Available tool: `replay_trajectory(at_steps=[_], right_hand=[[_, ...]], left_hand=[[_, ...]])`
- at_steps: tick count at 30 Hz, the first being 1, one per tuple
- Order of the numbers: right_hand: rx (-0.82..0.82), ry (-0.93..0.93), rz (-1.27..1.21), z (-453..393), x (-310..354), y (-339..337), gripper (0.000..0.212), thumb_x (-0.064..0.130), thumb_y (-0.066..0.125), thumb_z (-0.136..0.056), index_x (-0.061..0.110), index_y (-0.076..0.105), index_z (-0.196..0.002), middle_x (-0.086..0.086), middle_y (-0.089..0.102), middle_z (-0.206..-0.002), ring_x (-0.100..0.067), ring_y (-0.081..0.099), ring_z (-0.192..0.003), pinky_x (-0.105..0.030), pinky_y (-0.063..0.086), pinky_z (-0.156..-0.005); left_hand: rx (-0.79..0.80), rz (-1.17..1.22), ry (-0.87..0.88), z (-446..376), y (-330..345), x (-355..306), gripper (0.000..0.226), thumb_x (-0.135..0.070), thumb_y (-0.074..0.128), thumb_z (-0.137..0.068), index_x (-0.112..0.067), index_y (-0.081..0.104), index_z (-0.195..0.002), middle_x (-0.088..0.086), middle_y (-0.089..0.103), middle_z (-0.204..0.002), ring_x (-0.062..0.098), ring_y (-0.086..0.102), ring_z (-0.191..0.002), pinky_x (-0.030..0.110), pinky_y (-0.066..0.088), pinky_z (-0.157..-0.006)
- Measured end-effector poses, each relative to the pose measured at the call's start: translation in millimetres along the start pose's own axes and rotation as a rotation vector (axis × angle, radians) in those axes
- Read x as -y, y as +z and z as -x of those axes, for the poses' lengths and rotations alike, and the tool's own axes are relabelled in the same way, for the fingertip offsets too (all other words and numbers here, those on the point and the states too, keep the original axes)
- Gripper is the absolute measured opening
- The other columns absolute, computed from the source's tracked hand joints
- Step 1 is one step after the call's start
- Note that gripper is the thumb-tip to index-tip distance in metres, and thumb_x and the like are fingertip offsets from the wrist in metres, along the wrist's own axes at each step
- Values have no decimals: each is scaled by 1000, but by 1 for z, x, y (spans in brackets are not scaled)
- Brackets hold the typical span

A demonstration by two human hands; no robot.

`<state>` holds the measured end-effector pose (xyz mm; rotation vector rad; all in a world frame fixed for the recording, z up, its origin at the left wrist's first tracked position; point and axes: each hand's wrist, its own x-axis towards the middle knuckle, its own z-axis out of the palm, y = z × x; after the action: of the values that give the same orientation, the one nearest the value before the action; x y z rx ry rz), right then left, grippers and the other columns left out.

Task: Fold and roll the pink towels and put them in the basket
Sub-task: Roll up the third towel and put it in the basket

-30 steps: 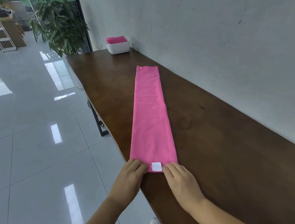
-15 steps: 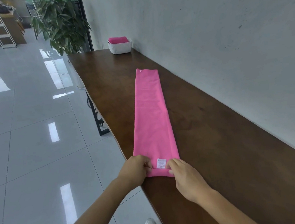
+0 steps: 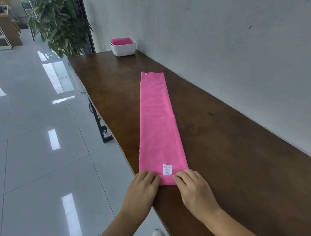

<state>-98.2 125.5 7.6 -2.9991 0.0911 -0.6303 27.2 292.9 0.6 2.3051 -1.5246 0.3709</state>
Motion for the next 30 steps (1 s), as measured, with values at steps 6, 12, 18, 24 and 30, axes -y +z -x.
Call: replay_trajectory(at_steps=[6, 12, 18, 24, 30], right_hand=[[54, 38, 12, 0, -6, 9, 38, 21, 37, -97, 15, 67, -121, 1, 66, -115, -20, 62, -108, -34, 51, -99], [101, 112, -63, -10, -11, 5, 33, 2, 60, -84, 20, 65, -111, 6, 64, -105, -14, 59, -98, -29, 53, -91], [282, 340, -363, -34, -21, -13, 14, 21, 57, -100, 26, 67, -109, 11, 65, -109, -7, 59, -102, -22, 47, -88], [57, 322, -192, -36, -20, -2, 4, 20, 69, -90, 22, 68, -87, 11, 60, -87, -10, 52, -83, -27, 49, -73], [-138, 100, 39, 0, -5, 19, 18, 10, 65, -89, 9, 73, -105, -2, 67, -100, -22, 60, -97, -34, 50, -91]], left_hand=[[32, -1, -55, 0, 1, -2, 39, -9, 83, -70, -17, 65, -104, 2, 60, -108, 21, 58, -97, 33, 57, -80], [23, 47, -159, -14, 1, -6, 24, -12, 75, -77, -21, 66, -97, -3, 61, -96, 20, 57, -89, 34, 53, -78], [335, 94, -306, -46, -17, 7, 14, -17, 49, -100, -16, 62, -106, 5, 62, -106, 27, 58, -99, 35, 46, -86], [153, 36, -276, -54, -19, 1, 21, -5, 71, -78, -16, 54, -82, 3, 60, -78, 25, 54, -69, 36, 43, -59], [-102, -48, -22, -7, 3, -6, 23, -4, 79, -71, -10, 69, -91, 5, 65, -90, 25, 61, -84, 35, 56, -75]])
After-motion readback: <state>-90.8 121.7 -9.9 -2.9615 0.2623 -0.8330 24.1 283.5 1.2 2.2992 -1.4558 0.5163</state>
